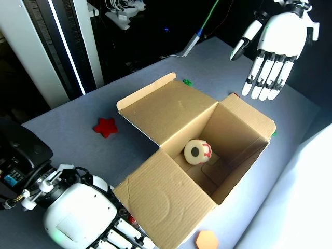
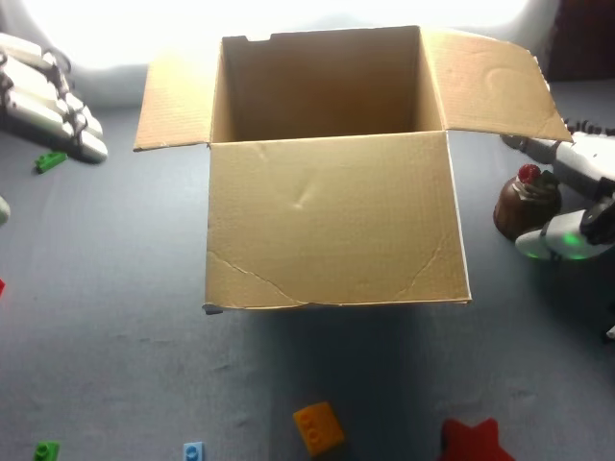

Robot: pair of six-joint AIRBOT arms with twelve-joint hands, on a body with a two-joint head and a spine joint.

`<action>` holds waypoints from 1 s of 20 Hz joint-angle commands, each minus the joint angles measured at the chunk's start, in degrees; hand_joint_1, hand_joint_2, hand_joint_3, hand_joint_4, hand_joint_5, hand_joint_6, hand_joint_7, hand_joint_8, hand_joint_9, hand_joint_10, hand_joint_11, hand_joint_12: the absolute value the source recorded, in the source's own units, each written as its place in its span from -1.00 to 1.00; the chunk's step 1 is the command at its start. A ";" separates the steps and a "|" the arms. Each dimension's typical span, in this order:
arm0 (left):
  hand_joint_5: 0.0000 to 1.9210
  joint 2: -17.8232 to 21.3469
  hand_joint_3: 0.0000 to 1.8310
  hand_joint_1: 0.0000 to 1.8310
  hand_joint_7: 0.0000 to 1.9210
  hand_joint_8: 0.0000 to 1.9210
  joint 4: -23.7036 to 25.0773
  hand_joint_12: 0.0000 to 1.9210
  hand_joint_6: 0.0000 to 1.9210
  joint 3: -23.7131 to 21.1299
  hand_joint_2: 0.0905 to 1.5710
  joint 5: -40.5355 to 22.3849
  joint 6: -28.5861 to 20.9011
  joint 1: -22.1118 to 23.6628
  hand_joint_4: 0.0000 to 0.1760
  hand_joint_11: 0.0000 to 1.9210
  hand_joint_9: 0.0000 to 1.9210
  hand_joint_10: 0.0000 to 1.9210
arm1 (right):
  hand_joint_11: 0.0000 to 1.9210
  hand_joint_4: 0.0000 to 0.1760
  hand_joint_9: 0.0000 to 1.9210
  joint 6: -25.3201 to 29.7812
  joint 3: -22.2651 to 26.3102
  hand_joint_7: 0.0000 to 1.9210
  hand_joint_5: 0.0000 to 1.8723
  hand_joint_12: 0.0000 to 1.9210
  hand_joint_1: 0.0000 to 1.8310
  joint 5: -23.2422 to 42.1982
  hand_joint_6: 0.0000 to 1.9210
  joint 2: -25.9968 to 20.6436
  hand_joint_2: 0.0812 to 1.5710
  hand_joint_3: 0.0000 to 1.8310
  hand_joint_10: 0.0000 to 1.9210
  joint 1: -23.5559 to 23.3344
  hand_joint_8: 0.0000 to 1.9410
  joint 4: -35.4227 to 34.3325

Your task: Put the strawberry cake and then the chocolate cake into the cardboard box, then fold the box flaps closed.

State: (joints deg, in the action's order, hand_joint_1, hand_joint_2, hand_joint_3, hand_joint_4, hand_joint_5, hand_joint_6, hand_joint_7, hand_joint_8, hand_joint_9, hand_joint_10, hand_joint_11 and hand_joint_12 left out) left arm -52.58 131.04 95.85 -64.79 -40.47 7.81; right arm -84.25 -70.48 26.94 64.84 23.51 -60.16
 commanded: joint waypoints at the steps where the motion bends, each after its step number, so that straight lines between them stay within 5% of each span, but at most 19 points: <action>1: -0.80 0.75 -1.00 -1.00 -0.80 -1.00 -5.88 -0.22 -1.00 -0.08 0.61 2.47 0.72 -0.04 -0.79 -1.00 -0.78 -1.00 | -0.98 -0.86 -0.97 0.13 -0.57 -0.99 -1.00 -0.98 0.09 4.79 -1.00 -0.56 0.34 -0.99 -0.99 -0.30 -1.00 1.45; 3: -0.80 1.41 -1.00 -1.00 -0.80 -1.00 -11.36 -0.22 -1.00 -0.67 0.62 3.70 3.32 -3.07 -0.82 -1.00 -0.78 -1.00 | -1.00 -0.93 -0.97 0.21 -0.71 -0.99 -1.00 -0.81 0.13 4.77 -1.00 -0.19 0.33 -1.00 -0.99 -0.35 -1.00 1.45; 5: -0.79 1.98 -1.00 -1.00 -0.79 -1.00 -16.80 -0.22 -0.99 -1.07 0.62 4.66 6.42 -5.80 -0.81 -1.00 -0.78 -1.00 | -1.00 -0.91 -1.00 0.48 -0.81 -1.00 -1.00 -0.96 0.11 4.77 -1.00 -0.09 0.35 -1.00 -1.00 -0.48 -1.00 1.45; 10: -0.79 4.56 -1.00 -1.00 -0.80 -1.00 -25.28 -0.24 -1.00 -4.76 0.63 7.83 9.70 -13.69 -0.76 -1.00 -0.79 -1.00 | -1.00 -0.83 -0.97 0.55 -0.90 -0.96 -1.00 -0.86 0.16 4.77 -1.00 0.01 0.33 -1.00 -0.99 -0.54 -0.99 1.45; 12: -0.80 4.99 -1.00 -1.00 -0.81 -1.00 -31.15 -0.24 -1.00 -4.79 0.63 7.88 11.14 -16.24 -0.73 -1.00 -0.79 -1.00 | -1.00 -0.79 -0.92 0.56 -0.96 -0.92 -0.98 -0.67 0.19 4.79 -0.99 0.00 0.32 -1.00 -0.97 -0.55 -0.99 1.45; 14: -0.78 5.04 -1.00 -1.00 -0.79 -1.00 -31.72 -0.21 -0.99 -4.81 0.64 8.56 11.48 -17.39 -0.70 -1.00 -0.78 -0.99 | -1.00 -0.93 -0.81 0.55 -0.98 -0.81 -0.87 -0.30 0.21 4.83 -0.96 -0.01 0.34 -1.00 -0.93 -0.52 -0.98 1.45; 17: -0.78 5.48 -1.00 -1.00 -0.78 -1.00 -33.08 -0.17 -1.00 -6.60 0.63 10.03 11.17 -20.22 -0.69 -1.00 -0.77 -1.00 | -1.00 -1.00 -0.59 0.54 -0.98 -0.27 -0.40 0.67 0.26 4.95 -0.76 -0.05 0.42 -0.99 -0.02 -0.51 -0.78 1.45; 18: -0.79 5.50 -1.00 -1.00 -0.77 -0.99 -33.10 -0.17 -1.00 -7.15 0.63 10.13 11.17 -20.84 -0.65 -1.00 -0.76 -0.99 | -0.78 -1.00 -0.37 0.54 -0.98 -0.11 -0.18 0.90 0.42 5.00 0.02 -0.07 0.52 -1.00 0.47 -0.51 0.08 1.45; 19: -0.82 5.51 -1.00 -1.00 -0.78 -1.00 -33.12 -0.16 -1.00 -7.97 0.64 10.13 11.63 -21.32 -0.66 -1.00 -0.76 -0.99 | -0.78 -1.00 -0.37 0.52 -0.98 -0.13 -0.21 0.98 0.44 5.08 0.28 -0.10 0.55 -1.00 0.64 -0.51 0.34 1.45; 20: -0.81 5.54 -1.00 -1.00 -0.78 -1.00 -33.31 -0.16 -1.00 -8.19 0.64 10.32 12.23 -21.34 -0.64 -1.00 -0.76 -0.99 | -0.76 -1.00 -0.37 0.52 -0.97 -0.16 -0.22 1.00 0.44 5.13 0.33 -0.13 0.56 -1.00 0.69 -0.49 0.42 1.45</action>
State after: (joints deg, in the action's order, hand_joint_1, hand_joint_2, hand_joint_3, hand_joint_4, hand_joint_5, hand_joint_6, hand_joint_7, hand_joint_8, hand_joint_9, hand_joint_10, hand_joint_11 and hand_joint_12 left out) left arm -47.68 102.48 87.33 -54.83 -27.83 -13.93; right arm -83.83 -71.33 28.18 65.43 23.29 -59.94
